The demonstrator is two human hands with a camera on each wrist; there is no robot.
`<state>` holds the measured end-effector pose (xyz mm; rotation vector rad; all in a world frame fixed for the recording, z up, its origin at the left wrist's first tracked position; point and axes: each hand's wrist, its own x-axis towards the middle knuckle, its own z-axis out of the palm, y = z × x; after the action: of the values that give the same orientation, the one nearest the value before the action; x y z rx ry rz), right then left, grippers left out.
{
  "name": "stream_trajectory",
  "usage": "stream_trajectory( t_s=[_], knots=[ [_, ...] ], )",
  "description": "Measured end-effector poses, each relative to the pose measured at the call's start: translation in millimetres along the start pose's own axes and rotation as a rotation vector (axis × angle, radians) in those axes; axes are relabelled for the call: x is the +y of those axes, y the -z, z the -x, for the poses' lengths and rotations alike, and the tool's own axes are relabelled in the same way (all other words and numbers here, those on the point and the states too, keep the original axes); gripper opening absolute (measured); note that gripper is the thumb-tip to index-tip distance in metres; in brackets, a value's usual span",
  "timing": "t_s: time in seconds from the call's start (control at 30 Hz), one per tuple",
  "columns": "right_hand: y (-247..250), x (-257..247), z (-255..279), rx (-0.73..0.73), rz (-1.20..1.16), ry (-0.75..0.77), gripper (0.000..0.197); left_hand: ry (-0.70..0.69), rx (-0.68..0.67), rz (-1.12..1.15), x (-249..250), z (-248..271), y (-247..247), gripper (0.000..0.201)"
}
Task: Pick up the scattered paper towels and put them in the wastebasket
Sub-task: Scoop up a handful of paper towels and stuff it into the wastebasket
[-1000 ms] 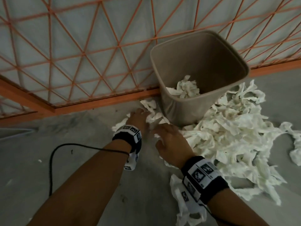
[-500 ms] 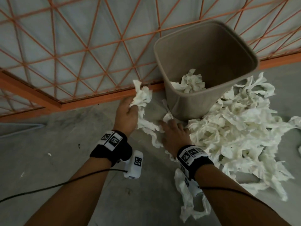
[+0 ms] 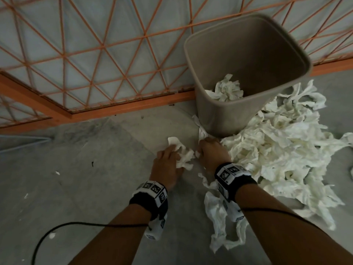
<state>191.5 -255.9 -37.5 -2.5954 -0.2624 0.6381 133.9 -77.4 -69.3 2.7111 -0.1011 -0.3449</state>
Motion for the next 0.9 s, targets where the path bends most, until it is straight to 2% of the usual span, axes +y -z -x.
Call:
stream_trajectory(
  t_s=[0.1,0.17,0.27,0.33,0.47,0.57,0.73,0.9],
  knots=[
    [3.4,1.9,6.2,0.134,-0.147,0.019,0.008,0.022,0.048,0.111,2.3,-5.9,4.5,0.027],
    [9.7,3.1,10.7,0.161,-0.234,0.027,0.003,0.080,0.089,0.251,6.4,-11.3,14.3,0.024],
    [18.8,6.9,18.5,0.184,-0.355,0.007,0.007,0.083,0.153,0.394,15.0,-21.8,30.7,0.025],
    [21.9,9.7,24.5,0.191,-0.417,-0.027,0.008,0.036,0.156,0.362,19.9,-30.5,36.8,0.036],
    [25.0,18.3,33.1,0.232,-0.510,-0.099,0.005,-0.052,0.090,0.194,35.3,-50.1,39.0,0.023],
    [26.1,26.4,33.1,0.249,-0.554,-0.115,0.012,-0.021,0.015,0.136,46.8,-59.3,33.0,0.023],
    [26.6,30.3,29.4,0.174,-0.576,-0.135,0.044,0.000,-0.050,0.128,53.6,-60.4,19.0,0.026],
    [26.7,29.1,23.1,0.128,-0.611,-0.173,0.050,-0.041,-0.101,0.128,50.3,-56.5,8.5,0.022]
  ],
)
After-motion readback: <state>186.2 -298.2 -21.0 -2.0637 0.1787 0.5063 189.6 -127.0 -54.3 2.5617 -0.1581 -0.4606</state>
